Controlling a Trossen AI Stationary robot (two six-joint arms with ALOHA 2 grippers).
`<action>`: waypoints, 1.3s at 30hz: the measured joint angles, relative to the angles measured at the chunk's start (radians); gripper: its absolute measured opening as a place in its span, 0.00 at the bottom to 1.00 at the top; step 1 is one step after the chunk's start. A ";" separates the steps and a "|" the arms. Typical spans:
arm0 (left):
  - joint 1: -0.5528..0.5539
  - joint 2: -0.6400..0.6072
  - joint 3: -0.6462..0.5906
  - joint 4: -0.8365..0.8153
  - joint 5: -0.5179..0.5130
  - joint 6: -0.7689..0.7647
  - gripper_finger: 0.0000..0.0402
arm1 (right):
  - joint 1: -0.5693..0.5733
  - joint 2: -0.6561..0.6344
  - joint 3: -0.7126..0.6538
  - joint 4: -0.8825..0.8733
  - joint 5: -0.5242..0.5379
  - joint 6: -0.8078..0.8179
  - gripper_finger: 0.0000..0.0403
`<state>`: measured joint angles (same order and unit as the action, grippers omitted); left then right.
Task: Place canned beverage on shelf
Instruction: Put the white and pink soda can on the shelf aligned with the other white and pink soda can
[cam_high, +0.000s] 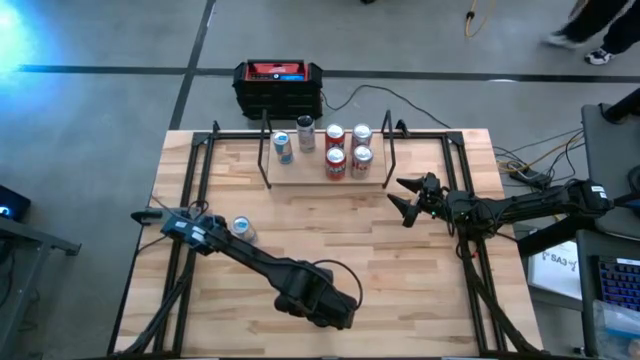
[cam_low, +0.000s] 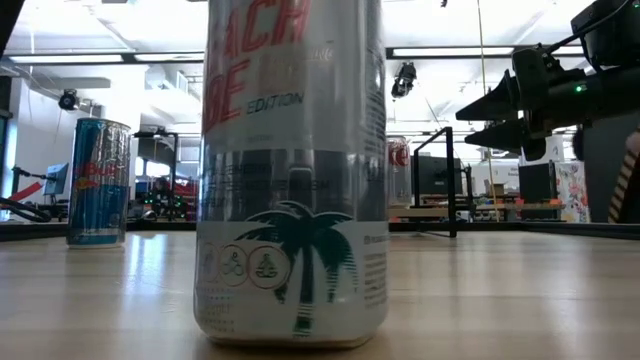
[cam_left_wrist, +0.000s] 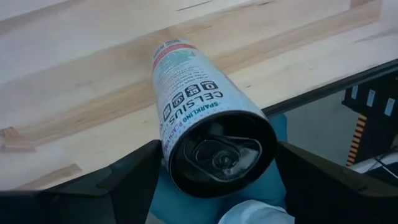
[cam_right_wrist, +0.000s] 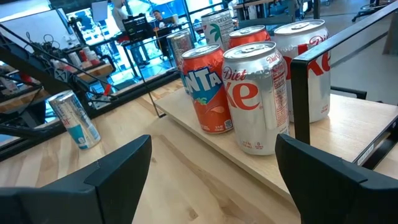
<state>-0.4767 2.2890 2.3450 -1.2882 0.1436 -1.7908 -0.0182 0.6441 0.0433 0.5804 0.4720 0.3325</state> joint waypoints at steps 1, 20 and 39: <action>-0.001 0.000 -0.004 0.004 0.000 -0.002 0.74 | 0.000 0.000 0.000 0.000 0.000 0.000 0.81; -0.002 0.000 -0.071 0.057 -0.001 -0.010 0.73 | 0.000 0.000 0.000 0.000 0.000 0.000 0.81; 0.009 -0.003 -0.074 -0.049 -0.058 -0.025 0.63 | 0.000 0.000 0.000 0.000 0.000 0.000 0.81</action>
<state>-0.4676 2.2856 2.2707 -1.3369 0.0860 -1.8160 -0.0181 0.6441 0.0433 0.5804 0.4721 0.3323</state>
